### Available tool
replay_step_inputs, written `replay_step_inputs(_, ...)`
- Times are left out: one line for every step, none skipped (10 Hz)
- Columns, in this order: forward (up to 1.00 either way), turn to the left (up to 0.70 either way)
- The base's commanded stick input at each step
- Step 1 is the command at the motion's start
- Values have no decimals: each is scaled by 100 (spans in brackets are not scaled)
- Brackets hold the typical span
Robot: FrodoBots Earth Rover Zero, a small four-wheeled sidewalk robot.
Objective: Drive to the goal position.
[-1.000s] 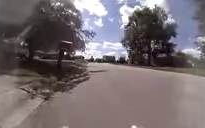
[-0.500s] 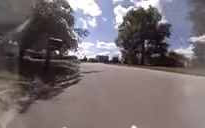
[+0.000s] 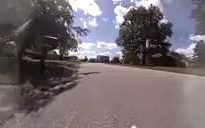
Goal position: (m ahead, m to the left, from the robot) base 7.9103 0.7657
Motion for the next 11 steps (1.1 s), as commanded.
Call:
replay_step_inputs(85, 2)
replay_step_inputs(85, 1)
replay_step_inputs(85, 0)
replay_step_inputs(85, 0)
replay_step_inputs(85, 0)
replay_step_inputs(85, 0)
replay_step_inputs(85, 0)
replay_step_inputs(85, 0)
replay_step_inputs(85, 0)
replay_step_inputs(85, 0)
replay_step_inputs(85, 0)
